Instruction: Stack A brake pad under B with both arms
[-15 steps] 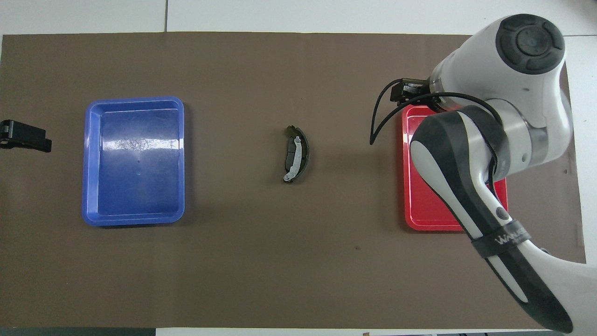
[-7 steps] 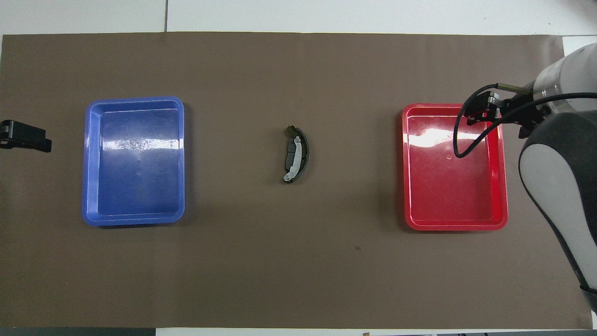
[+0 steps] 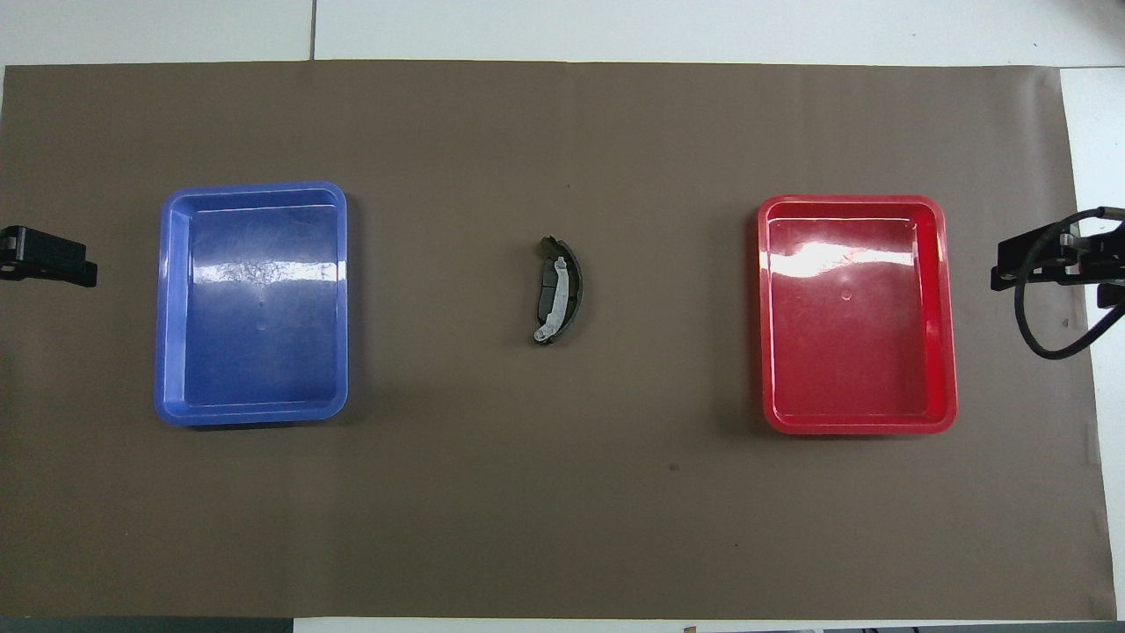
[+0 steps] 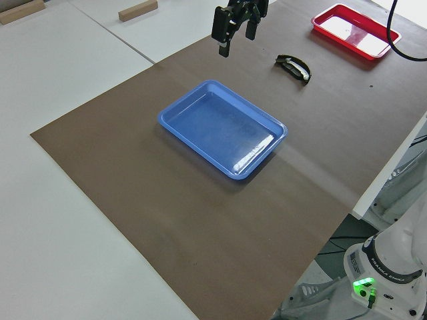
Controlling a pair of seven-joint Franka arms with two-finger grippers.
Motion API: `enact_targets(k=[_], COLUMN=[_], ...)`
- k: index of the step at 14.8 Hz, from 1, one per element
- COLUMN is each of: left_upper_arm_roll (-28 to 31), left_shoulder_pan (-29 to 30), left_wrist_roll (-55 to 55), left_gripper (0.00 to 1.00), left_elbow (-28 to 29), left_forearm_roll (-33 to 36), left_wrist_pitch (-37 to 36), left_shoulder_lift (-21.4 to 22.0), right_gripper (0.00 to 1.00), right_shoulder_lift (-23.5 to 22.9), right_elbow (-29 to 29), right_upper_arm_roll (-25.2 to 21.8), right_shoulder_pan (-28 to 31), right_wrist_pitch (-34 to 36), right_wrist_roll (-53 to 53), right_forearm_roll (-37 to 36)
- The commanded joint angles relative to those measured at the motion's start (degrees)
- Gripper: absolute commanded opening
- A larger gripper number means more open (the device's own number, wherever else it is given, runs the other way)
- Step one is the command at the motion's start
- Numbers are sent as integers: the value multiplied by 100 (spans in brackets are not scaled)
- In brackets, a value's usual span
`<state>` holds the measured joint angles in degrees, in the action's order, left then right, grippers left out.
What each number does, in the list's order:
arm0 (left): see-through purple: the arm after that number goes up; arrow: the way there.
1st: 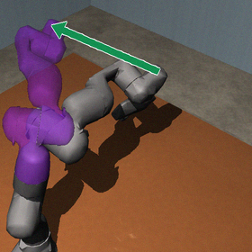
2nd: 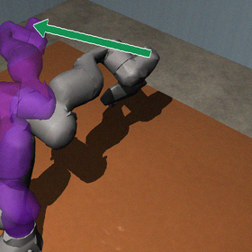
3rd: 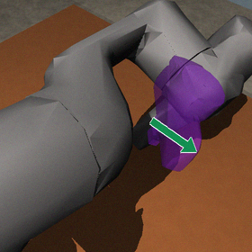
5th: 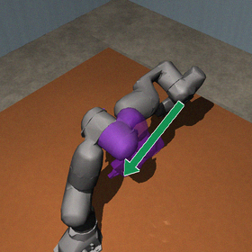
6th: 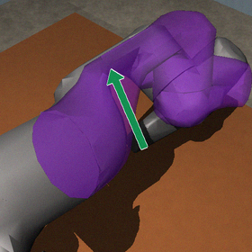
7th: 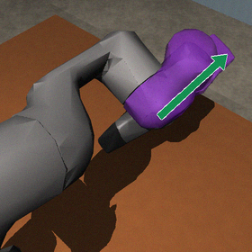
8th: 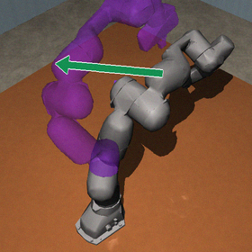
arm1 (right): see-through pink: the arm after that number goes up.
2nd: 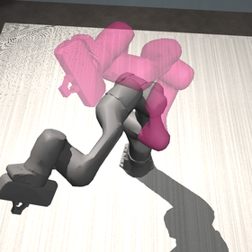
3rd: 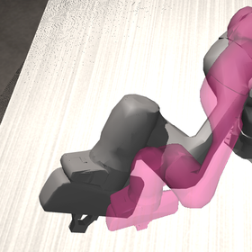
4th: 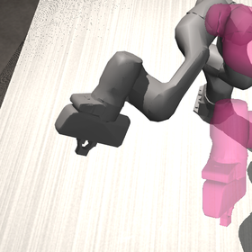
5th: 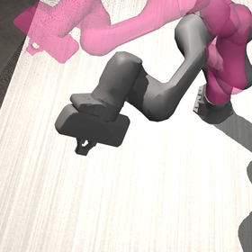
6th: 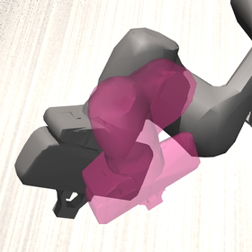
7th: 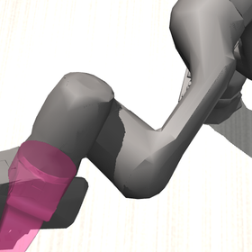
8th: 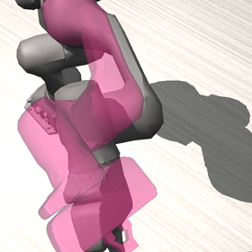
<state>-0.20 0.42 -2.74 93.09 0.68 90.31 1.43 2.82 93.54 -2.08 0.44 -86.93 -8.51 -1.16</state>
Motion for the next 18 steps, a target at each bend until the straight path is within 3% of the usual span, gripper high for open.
enact_targets(k=[1,6,10,18], left_upper_arm_roll=[11,2,11,11], left_shoulder_pan=[2,2,2,2], left_wrist_roll=[-7,-7,-7,-7], left_gripper=[100,100,100,100], left_elbow=[86,86,86,86], left_forearm_roll=[82,82,82,82], left_wrist_pitch=[93,93,93,93], left_shoulder_lift=[68,68,68,68], right_gripper=[99,99,99,99], right_shoulder_lift=[26,61,-71,-9], right_elbow=[24,77,-222,-152], right_upper_arm_roll=[33,94,120,156], right_shoulder_pan=[27,0,0,0], right_wrist_pitch=[27,-104,123,282], right_wrist_roll=[297,315,692,675], right_forearm_roll=[81,11,-138,98])
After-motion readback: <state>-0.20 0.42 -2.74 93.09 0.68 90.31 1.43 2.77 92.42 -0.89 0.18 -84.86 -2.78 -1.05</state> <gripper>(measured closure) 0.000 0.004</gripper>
